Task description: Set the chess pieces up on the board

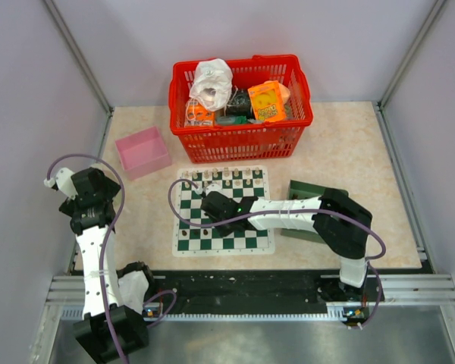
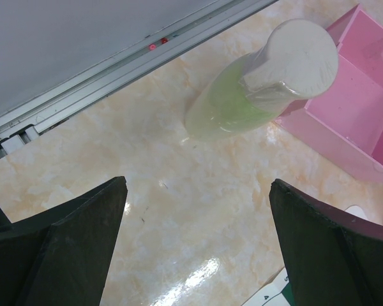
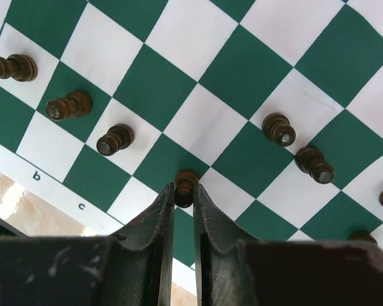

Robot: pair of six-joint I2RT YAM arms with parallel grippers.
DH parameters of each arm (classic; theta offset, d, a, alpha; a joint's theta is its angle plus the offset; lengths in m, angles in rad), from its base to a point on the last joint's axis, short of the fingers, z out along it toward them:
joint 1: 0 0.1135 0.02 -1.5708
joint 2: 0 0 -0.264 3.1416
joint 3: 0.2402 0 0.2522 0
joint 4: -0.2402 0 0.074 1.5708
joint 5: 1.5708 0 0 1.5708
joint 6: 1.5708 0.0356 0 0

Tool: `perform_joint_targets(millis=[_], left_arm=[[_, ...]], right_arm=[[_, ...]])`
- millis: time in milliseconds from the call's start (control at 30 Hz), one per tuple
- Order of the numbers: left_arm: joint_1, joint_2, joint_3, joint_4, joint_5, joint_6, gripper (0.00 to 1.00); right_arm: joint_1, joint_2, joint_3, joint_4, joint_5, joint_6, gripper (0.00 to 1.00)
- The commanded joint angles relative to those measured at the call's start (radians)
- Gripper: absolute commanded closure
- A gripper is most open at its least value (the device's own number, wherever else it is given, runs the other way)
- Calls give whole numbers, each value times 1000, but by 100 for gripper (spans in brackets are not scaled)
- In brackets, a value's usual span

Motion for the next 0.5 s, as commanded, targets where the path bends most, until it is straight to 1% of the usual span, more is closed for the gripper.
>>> perform_joint_targets(millis=[0,467], left_arm=[[6,-9,-3,26,5,-6,1],[6,-8,-4,28,6,-7,1]], right_arm=[[14,-30,43,31,1,2,87],[17,-13,57,58,-19,-5,87]])
